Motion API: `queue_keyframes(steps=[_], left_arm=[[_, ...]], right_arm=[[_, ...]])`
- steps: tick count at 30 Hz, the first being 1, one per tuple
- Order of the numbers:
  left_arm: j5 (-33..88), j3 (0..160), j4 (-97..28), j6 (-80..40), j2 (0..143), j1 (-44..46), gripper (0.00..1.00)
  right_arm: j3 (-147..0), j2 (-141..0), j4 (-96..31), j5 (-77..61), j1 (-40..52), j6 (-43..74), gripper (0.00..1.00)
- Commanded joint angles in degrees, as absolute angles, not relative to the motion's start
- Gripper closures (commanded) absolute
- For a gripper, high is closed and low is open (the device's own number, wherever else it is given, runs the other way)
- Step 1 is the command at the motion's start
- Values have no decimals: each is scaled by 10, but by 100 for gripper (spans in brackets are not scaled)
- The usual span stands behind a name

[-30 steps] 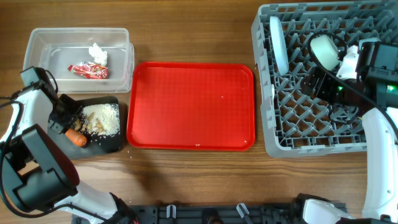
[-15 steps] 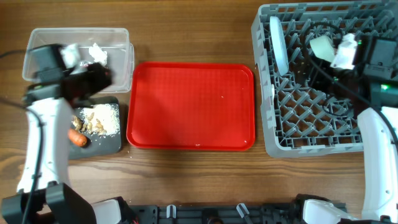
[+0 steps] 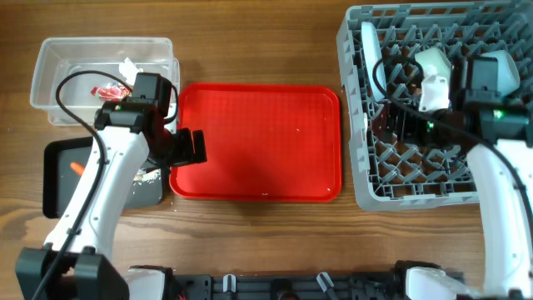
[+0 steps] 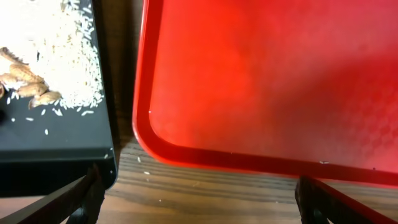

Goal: Sort waste into correct bins and load items into the dishwasher rack

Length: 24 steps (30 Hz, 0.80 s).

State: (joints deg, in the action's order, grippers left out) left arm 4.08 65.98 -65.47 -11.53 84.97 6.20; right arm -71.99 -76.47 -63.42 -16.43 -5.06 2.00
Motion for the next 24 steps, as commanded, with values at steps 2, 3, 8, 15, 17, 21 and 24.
queue_keyframes(steps=[2,3,8,15,17,21,24], left_arm=[[31,586,-597,-127,727,59,0],[31,556,-566,-127,679,59,0],[31,425,-457,-144,453,63,0],[31,404,-457,-144,285,63,0],[31,404,-461,-144,278,63,0],[31,404,-478,-144,279,63,0],[31,404,-487,-144,279,63,0]], right_arm=[[-651,-652,-587,-140,-50,32,0],[-623,-608,-560,-140,-50,32,0],[-517,-415,-475,-130,-50,32,0],[-501,-323,-479,-133,-50,32,0],[-501,-328,-480,-133,-50,32,0],[-501,-334,-481,-133,-50,32,0],[-501,-338,-481,-133,-50,32,0]])
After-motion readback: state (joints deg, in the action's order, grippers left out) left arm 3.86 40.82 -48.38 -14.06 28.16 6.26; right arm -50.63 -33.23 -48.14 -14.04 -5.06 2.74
